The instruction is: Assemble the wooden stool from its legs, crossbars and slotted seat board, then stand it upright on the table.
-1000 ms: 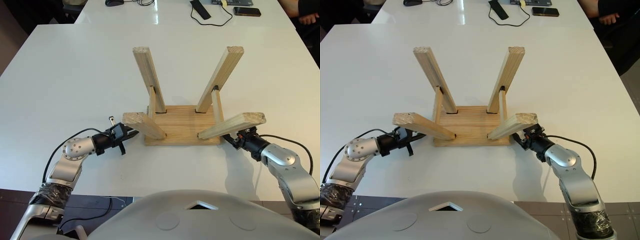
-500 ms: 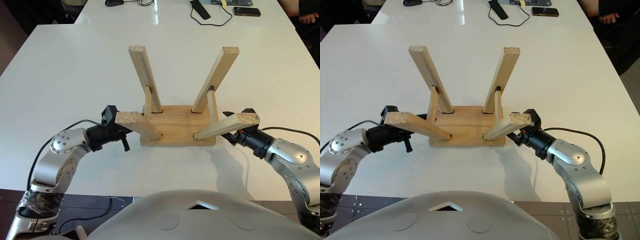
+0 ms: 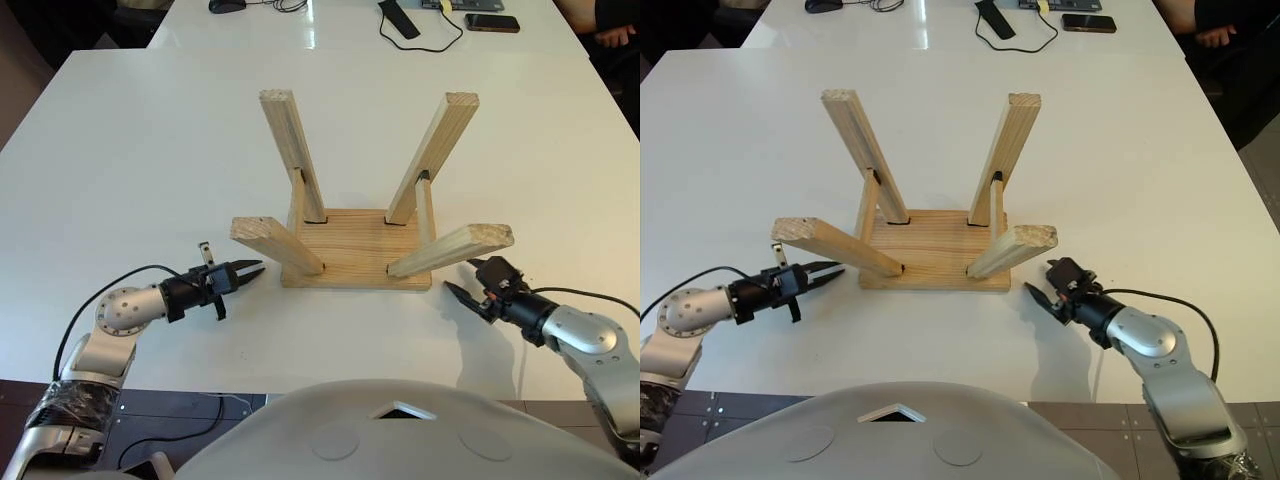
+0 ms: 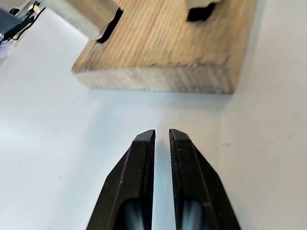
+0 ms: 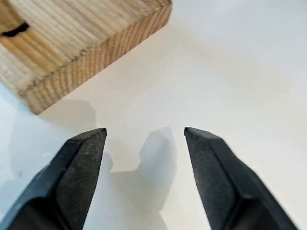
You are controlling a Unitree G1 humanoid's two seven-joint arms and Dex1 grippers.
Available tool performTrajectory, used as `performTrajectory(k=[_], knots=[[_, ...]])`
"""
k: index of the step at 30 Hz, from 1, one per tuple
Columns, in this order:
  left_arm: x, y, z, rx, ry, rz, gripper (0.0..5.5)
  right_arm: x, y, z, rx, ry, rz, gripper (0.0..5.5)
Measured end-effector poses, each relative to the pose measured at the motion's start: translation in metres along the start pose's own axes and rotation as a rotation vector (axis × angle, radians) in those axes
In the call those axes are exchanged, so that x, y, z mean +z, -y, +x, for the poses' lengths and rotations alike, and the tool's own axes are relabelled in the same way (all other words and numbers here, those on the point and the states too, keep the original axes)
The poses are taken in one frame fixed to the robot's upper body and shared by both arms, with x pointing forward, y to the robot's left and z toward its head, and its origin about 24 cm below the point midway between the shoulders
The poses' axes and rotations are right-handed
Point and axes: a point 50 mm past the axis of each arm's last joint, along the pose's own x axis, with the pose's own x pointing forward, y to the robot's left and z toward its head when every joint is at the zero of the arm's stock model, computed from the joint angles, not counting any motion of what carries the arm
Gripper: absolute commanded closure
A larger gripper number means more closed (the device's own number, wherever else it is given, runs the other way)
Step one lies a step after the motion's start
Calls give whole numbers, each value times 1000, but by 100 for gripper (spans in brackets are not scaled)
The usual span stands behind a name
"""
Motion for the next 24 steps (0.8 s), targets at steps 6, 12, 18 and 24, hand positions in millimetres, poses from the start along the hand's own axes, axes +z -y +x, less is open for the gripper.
performTrajectory(k=[6,12,18,24], knots=[[9,20,-3,-82,35,-175,494,5,-20,3,26,16,54,253],[35,-8,-9,15,140,-306,494,19,-11,-10,-9,77,176,253],[53,-18,-17,29,181,-382,494,45,6,-31,-43,190,167,253],[70,-35,-25,47,241,-421,494,62,17,-46,-32,241,124,253]])
